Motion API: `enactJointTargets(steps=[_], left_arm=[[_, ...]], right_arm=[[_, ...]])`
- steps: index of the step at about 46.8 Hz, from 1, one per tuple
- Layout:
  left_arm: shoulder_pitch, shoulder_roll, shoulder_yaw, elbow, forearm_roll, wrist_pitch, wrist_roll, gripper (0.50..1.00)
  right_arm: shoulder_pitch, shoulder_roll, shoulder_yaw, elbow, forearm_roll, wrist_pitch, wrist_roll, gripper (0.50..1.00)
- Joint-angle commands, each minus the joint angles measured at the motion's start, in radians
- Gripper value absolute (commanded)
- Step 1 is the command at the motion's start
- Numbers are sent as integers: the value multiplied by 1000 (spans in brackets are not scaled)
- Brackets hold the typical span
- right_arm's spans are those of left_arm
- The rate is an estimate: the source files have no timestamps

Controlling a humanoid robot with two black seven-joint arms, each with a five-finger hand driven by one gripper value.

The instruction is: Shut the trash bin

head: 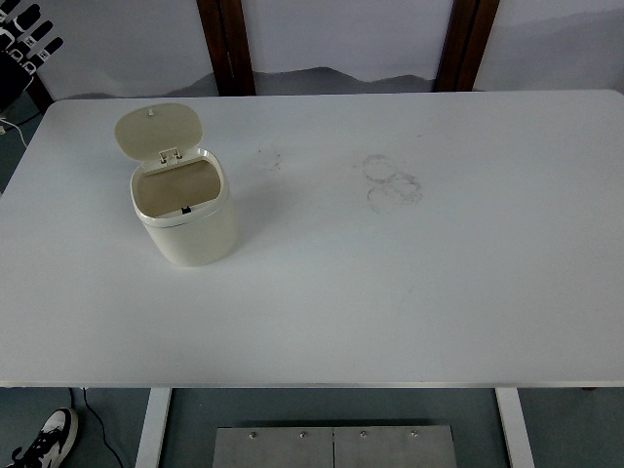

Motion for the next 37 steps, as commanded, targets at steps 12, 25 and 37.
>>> enactJointTargets(steps=[12,25,37], left_arm=[[0,-1,1,-2,0,0,0,1000],[-12,1,10,-6,11,6,14,1000],[-32,9,10,-46,12,46,132,1000]], right_arm=[[0,0,0,0,0,0,0,995],[0,0,0,0,0,0,0,995],[0,0,0,0,0,0,0,995]])
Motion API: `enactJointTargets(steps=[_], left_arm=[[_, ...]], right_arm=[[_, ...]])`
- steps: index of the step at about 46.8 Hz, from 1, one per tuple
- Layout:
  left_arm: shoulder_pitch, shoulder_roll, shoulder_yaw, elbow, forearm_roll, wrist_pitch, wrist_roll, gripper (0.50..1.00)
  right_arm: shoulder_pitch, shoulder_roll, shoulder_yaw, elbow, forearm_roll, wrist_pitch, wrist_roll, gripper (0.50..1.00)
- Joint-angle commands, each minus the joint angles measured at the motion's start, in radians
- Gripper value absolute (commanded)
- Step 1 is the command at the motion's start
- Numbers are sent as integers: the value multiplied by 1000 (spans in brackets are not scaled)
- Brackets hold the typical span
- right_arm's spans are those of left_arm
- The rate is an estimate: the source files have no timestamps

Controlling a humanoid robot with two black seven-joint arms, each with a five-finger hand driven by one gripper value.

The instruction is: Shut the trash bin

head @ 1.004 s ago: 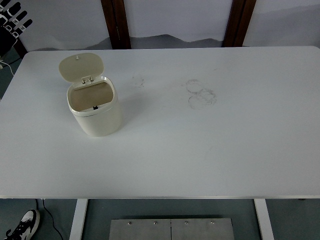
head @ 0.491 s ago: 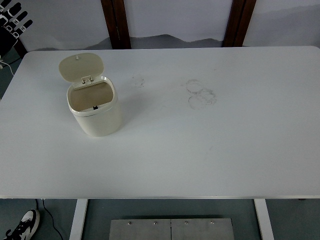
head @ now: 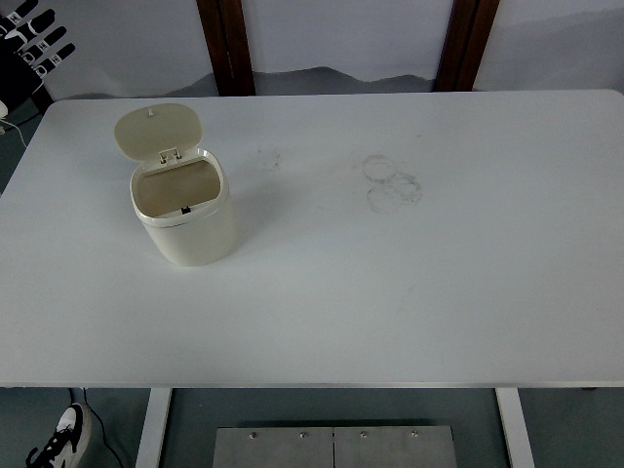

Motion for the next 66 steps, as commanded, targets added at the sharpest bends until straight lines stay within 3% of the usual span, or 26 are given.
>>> enactJointTargets(steps=[1,8,17,29,43,66], left_arm=[[-7,9,0,-33,0,31,48,1000],[-7,29,1,-133,0,112,127,1000],[-18,78,9,-219,1,166,157,1000],[-149,112,181,-245,1,168,236,1000],[-389,106,458,-252,1,165,252,1000],[-551,112,679,-295,1,166,398,1000]], right_arm=[[0,0,0,0,0,0,0,995],[0,0,0,0,0,0,0,995],[0,0,0,0,0,0,0,995],[0,0,0,0,0,0,0,995],[0,0,0,0,0,0,0,995],[0,0,0,0,0,0,0,995]])
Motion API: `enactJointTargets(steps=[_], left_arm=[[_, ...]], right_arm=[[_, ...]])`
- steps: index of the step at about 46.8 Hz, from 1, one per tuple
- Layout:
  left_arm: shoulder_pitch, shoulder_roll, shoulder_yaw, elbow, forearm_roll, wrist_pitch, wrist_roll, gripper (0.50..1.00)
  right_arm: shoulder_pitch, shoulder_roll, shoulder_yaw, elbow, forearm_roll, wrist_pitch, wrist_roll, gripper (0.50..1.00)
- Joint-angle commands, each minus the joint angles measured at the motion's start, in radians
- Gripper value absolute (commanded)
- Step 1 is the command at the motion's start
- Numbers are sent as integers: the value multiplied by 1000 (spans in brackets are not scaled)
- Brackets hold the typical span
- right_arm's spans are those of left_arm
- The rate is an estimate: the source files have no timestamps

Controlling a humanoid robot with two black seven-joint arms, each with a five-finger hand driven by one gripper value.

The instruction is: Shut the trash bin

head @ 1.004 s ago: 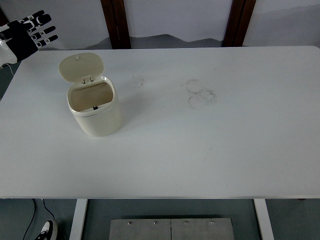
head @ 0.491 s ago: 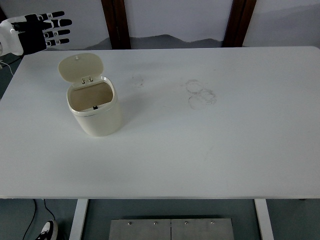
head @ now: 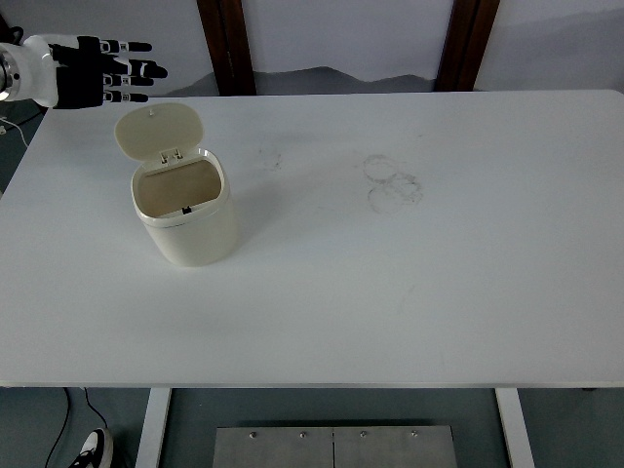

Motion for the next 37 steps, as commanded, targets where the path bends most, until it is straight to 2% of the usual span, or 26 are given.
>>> enactJointTargets(steps=[1,8,16,27,37], left_arm=[[-23,1,25,1,0,0,22,1000],[-69,-2,85,1,0,0,28,1000],[-103,-13,88,0,0,0,33,1000],[-115,-30,113,-16,0,0,131,1000],[-129,-28,136,-17,0,-3,150,1000]], right_arm=[[0,0,0,0,0,0,0,995],[0,0,0,0,0,0,0,995],[0,0,0,0,0,0,0,995],[0,0,0,2,0,0,0,995],[0,0,0,2,0,0,0,995]])
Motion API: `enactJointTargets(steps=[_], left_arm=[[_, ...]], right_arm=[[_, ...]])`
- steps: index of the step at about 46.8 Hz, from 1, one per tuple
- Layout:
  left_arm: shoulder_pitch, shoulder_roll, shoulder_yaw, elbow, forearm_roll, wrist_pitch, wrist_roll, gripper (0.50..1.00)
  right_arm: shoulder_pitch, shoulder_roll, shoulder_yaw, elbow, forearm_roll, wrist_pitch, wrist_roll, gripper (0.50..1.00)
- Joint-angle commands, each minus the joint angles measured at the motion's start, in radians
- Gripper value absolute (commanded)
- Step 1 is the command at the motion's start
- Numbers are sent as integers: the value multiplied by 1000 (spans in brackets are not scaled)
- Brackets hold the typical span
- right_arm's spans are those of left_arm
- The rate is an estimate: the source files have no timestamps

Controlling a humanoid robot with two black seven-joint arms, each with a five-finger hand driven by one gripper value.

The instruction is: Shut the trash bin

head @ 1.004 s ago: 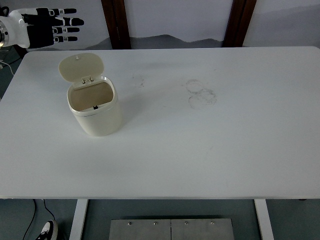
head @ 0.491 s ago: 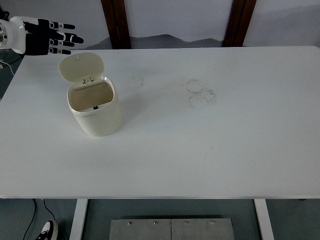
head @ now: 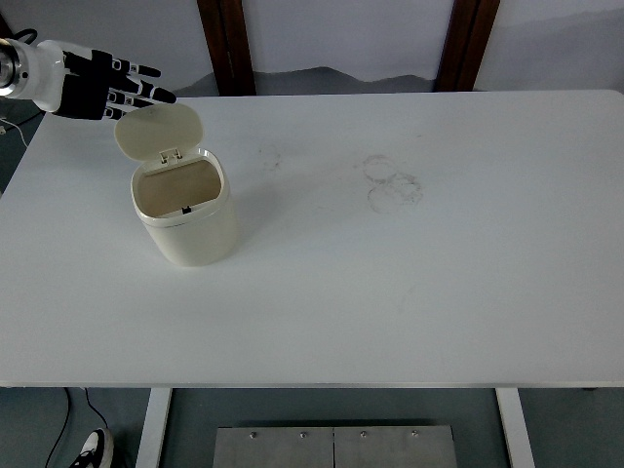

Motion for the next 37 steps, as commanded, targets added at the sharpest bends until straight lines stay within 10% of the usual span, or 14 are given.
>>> enactJointTargets(steps=[1,37], left_arm=[[-4,1,7,-1,0,-5,11,1000],[8,-32,25,-67,0,-9,46,1000]], right_arm=[[0,0,0,1,0,0,0,995],[2,0,-1,-1,-2,0,0,995]])
